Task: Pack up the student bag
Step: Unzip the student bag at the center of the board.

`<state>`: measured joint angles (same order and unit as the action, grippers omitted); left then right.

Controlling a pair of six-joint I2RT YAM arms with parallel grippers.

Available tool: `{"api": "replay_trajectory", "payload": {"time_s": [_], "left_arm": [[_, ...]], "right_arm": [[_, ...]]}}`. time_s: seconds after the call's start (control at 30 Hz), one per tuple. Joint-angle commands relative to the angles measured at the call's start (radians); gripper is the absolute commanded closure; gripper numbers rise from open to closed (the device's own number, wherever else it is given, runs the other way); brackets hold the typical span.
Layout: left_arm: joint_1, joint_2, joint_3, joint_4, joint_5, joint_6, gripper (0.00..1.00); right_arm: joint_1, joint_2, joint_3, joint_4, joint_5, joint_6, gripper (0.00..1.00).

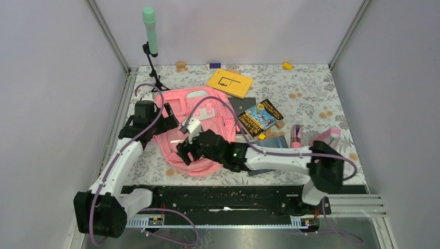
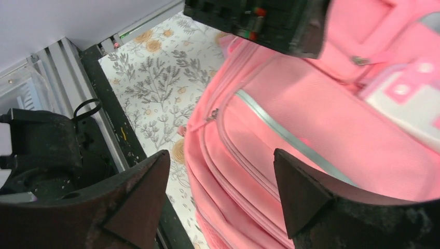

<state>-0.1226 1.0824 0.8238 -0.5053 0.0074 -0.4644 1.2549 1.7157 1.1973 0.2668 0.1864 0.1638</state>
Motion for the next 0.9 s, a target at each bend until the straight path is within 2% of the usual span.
{"api": "replay_trajectory", "payload": {"time_s": [0.0,0.13,0.2,0.27,0.37,0.47,0.6,0.87], "left_arm": [[-0.051,-0.053,0.022,0.035,-0.058,0.059,0.01],[-0.207,-0.007,0.067,0.041,-0.093,0.164,0.01],[-0.288,0.024,0.086,0.037,-0.089,0.210,0.01],[-0.322,0.041,0.097,0.031,-0.056,0.256,0.01],[-0.378,0.049,0.110,-0.006,0.028,0.388,0.01],[-0.484,0.031,0.083,-0.002,0.003,0.453,0.01],[-0.618,0.047,0.038,0.005,-0.209,0.551,0.01],[-0.669,0.164,0.040,-0.043,-0.373,0.571,0.01]], "right_arm": [[-0.008,-0.205,-0.113,-0.005,0.126,-0.086,0.16],[-0.054,-0.345,-0.249,-0.061,0.266,-0.054,0.06],[-0.145,-0.411,-0.307,-0.109,0.237,0.023,0.07],[-0.245,-0.480,-0.370,-0.156,0.192,0.117,0.07],[-0.352,-0.596,-0.475,-0.163,0.130,0.156,0.06],[-0.430,-0.674,-0.535,-0.197,0.118,0.168,0.06],[-0.494,-0.739,-0.586,-0.221,0.089,0.192,0.04],[-0.499,-0.762,-0.643,-0.220,0.021,0.235,0.05]]}}
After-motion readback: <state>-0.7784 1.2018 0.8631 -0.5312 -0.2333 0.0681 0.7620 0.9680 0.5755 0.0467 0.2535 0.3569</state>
